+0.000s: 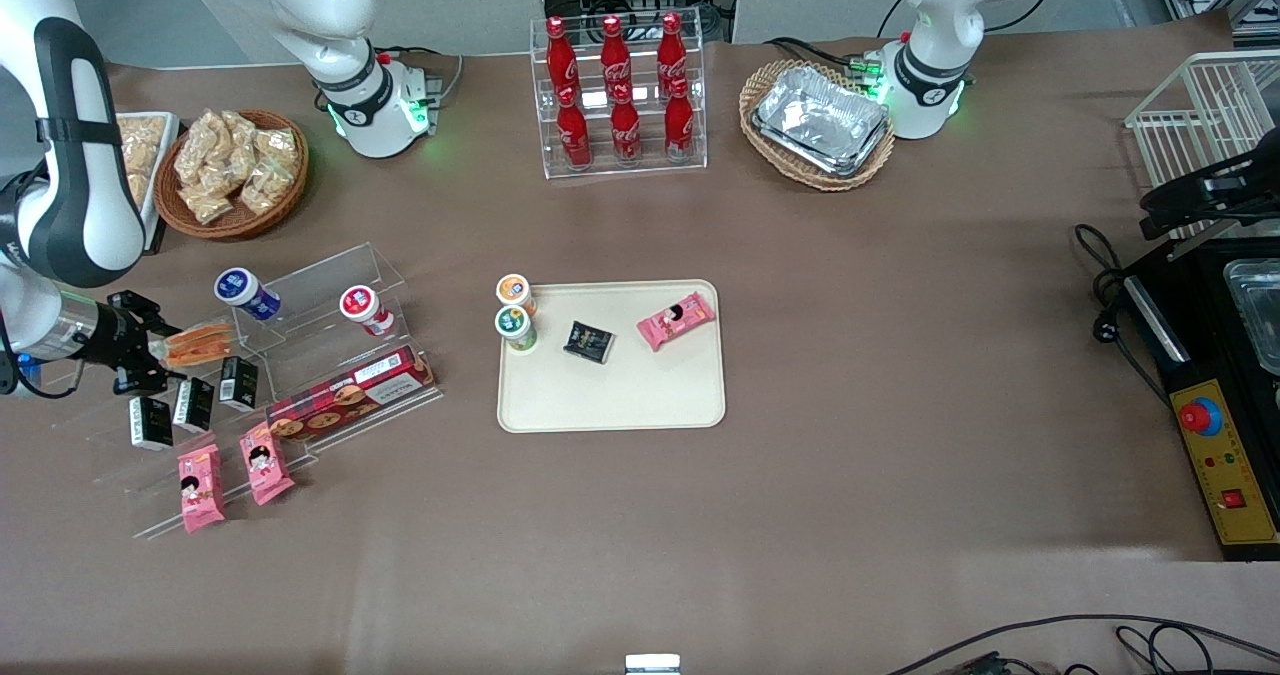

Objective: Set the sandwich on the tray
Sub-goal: 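Close the right gripper on the wrapped sandwich and lift it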

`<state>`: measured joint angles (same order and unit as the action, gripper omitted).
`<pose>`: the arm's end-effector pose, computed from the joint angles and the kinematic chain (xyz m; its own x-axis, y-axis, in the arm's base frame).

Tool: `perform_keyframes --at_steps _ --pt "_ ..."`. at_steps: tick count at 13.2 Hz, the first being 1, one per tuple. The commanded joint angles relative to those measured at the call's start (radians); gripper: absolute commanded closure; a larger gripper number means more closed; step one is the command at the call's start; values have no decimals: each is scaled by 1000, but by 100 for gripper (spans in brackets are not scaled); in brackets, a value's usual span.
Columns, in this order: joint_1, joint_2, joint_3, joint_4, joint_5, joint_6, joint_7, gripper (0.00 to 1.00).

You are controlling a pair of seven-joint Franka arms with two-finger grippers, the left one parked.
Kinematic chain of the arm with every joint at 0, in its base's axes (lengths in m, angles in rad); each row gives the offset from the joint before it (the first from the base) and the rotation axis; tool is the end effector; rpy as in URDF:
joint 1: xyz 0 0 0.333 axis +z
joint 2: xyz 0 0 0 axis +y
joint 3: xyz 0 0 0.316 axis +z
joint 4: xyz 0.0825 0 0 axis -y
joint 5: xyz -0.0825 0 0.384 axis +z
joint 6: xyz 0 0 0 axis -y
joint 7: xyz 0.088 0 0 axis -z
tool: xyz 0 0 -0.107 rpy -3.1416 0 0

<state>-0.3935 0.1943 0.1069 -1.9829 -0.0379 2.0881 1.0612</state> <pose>0.5578 -0.1682 0.3623 0.2383 -0.9706 -0.0336 -0.9673 -0.2403 0.0818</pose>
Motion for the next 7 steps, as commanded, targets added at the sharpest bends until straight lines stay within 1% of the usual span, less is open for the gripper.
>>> perform_keyframes --at_steps 1,2,3,4,7 --pt "-15 -2 7 -23 -22 13 7 63" --pt "-15 -10 7 -23 -22 10 0 79" --pt "-22 -27 7 -20 -20 -3 -3 97" --pt "-30 -50 10 -14 -17 -22 -12 100" --pt "-22 -131 14 32 -7 -120 -58 100"
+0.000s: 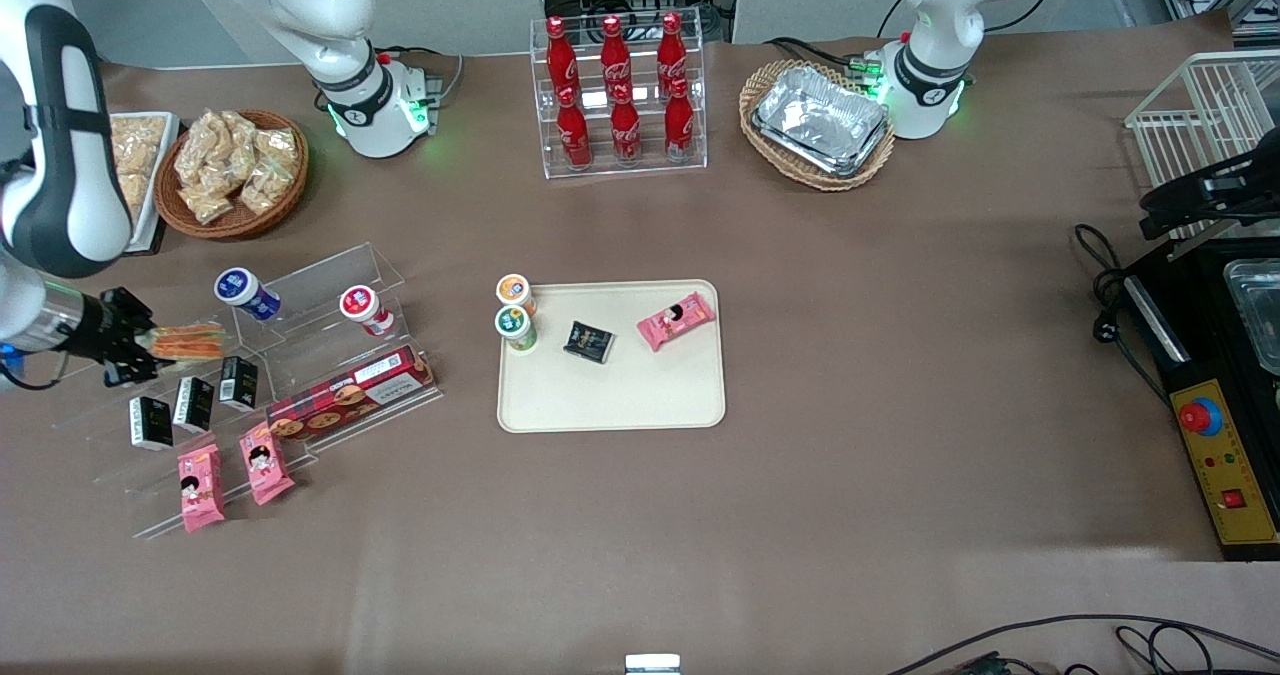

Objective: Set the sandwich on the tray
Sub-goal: 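Close the right gripper on the wrapped sandwich and lift it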

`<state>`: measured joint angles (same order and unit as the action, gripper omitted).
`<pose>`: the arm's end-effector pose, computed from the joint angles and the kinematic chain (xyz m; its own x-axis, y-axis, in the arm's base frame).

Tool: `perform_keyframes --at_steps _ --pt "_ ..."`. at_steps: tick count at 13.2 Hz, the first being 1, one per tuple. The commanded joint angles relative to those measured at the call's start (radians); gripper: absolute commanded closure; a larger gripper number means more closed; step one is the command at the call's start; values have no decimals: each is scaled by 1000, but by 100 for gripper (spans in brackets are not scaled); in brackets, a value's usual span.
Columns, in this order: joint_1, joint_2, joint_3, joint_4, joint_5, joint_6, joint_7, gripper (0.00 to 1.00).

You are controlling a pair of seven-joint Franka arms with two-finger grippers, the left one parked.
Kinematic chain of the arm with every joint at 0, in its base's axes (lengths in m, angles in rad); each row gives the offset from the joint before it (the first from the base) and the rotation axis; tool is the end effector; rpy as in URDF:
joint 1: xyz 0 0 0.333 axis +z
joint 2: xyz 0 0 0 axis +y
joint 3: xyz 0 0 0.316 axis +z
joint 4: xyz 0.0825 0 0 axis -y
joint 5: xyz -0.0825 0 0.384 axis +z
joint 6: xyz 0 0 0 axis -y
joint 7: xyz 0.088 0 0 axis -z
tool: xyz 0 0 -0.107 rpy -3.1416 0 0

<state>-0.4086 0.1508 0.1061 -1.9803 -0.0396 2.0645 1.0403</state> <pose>0.5515 -0.1759 0.3867 0.2441 -0.9696 -0.0180 -0.9674 -0.2448 0.0656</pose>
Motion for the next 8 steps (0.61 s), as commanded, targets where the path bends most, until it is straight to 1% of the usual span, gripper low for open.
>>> perform_keyframes --at_steps 1,2,4,5,6,8 --pt "-4 -103 18 72 -3 -153 -45 100" --pt "-3 -106 20 128 26 -211 -45 100" --pt "4 -102 36 263 119 -320 -33 100" --pt "13 -108 53 299 144 -371 -19 100" --pt "29 -111 81 316 159 -412 25 100" --pt "63 -114 173 345 164 -426 215 100"
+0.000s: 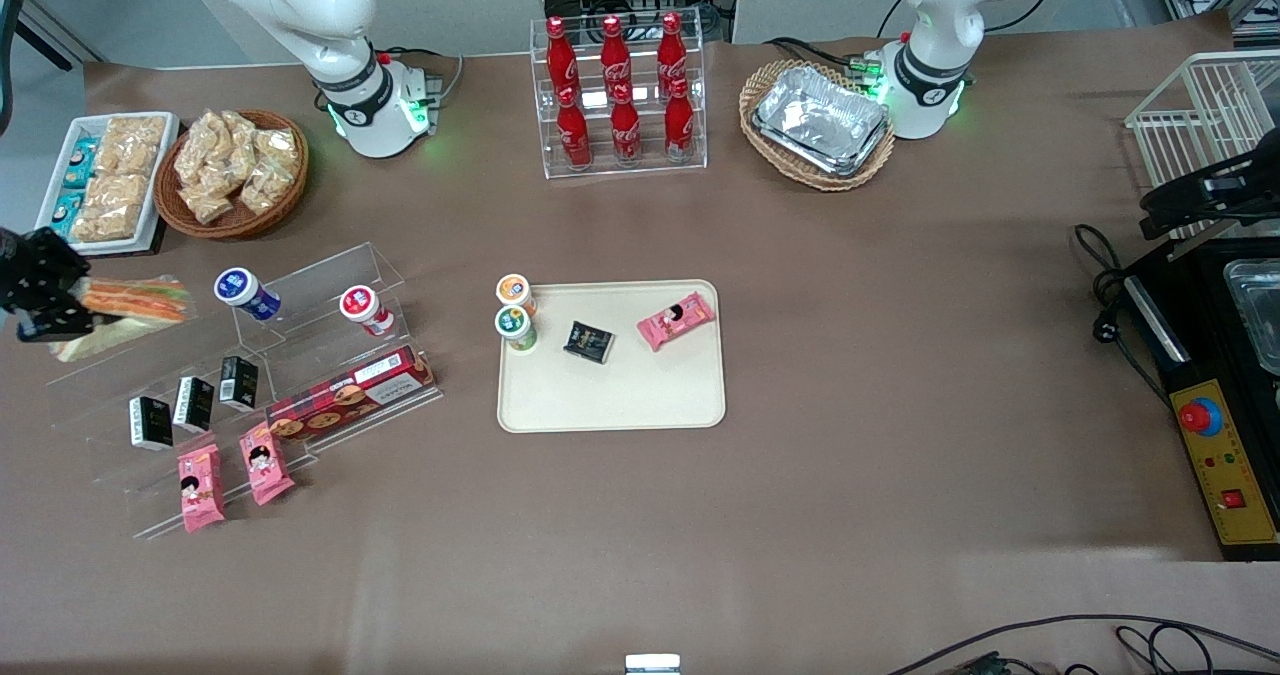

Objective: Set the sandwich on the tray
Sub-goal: 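Carry the sandwich with the right gripper over the cream tray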

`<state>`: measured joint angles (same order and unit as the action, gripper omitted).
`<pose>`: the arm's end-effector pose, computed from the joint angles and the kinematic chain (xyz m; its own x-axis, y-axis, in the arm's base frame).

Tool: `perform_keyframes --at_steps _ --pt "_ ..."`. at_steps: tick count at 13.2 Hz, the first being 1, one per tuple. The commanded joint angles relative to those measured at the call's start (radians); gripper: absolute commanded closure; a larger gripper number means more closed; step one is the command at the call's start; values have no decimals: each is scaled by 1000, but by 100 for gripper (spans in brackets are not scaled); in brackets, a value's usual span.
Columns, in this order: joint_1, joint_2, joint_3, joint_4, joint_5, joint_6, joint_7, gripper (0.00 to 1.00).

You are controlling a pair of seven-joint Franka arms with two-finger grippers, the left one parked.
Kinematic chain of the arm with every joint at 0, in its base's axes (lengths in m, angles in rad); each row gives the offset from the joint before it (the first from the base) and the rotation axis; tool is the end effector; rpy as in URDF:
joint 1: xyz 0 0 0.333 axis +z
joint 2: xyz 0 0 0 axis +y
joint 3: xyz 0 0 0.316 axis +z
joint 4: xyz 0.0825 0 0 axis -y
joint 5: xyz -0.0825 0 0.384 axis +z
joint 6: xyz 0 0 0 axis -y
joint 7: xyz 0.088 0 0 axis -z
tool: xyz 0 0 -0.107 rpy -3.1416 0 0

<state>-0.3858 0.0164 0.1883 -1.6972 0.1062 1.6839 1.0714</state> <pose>0.5552 -0.1014 0.5658 0.2840 -0.9526 -0.1092 -0.9588 -0.2830 -0.0253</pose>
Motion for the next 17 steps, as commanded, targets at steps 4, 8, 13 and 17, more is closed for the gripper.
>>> perform_keyframes --at_steps 4,8,13,17 --pt "131 37 267 65 10 -24 546 100" --pt "350 141 296 63 -19 161 864 100" --pt "560 356 295 63 -213 403 1191 100" --pt "616 502 289 63 -301 606 1257 100"
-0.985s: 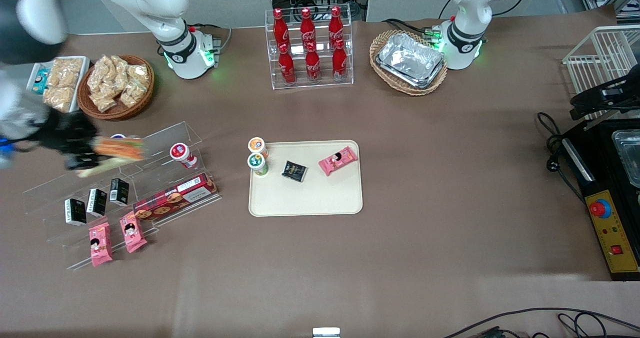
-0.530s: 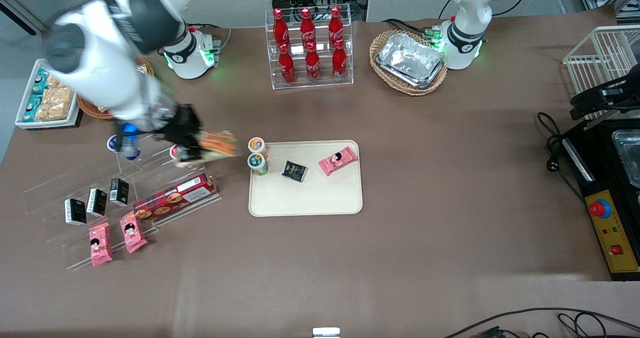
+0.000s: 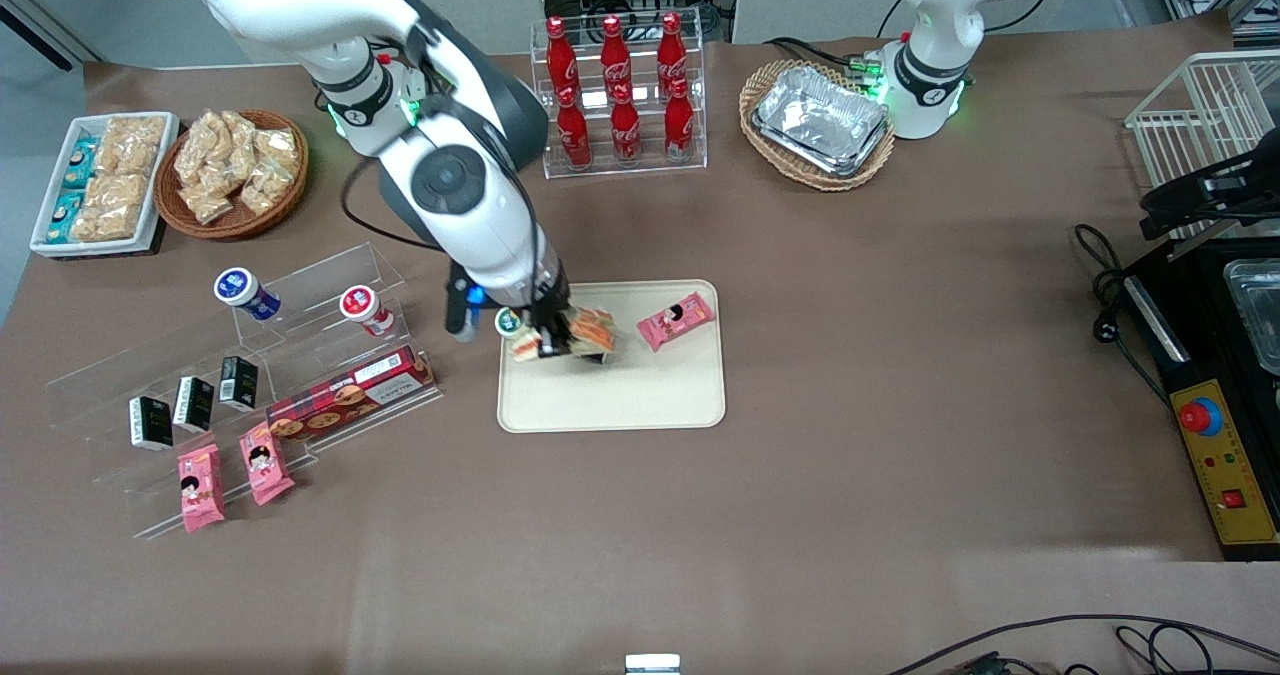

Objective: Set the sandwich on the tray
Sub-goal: 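Carry the sandwich with the right gripper over the cream tray, then lower the sandwich onto the tray beside the black box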

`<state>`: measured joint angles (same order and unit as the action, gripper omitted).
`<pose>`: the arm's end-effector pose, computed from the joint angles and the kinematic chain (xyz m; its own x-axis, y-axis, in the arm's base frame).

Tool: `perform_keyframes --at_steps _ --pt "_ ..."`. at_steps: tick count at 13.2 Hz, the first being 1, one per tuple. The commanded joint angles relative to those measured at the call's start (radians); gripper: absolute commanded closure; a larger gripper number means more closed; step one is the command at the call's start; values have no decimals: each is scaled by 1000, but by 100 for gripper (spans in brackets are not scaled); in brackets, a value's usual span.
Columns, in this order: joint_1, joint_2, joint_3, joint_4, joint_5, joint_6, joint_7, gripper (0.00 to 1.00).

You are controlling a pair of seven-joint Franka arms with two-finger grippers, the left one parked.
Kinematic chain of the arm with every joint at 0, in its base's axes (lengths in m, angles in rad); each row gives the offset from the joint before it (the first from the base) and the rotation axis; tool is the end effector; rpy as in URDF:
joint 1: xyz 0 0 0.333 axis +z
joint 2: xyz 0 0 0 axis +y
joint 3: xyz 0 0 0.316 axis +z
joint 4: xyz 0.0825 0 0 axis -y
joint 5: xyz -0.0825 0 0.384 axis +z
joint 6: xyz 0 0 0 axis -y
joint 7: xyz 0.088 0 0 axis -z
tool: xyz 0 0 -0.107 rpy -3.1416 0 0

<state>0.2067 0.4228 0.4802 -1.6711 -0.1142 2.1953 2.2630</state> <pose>0.5473 0.3955 0.3968 0.0089 -0.9863 -0.1648 -0.9982 0.0009 -0.0592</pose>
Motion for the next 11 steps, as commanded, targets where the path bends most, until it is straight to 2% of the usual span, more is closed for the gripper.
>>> perform_keyframes --at_steps 1,6,11 --pt "23 129 -3 37 -106 145 76 100" --pt "33 250 -41 39 -134 306 78 100" --pt "109 307 -149 39 -136 389 87 100"
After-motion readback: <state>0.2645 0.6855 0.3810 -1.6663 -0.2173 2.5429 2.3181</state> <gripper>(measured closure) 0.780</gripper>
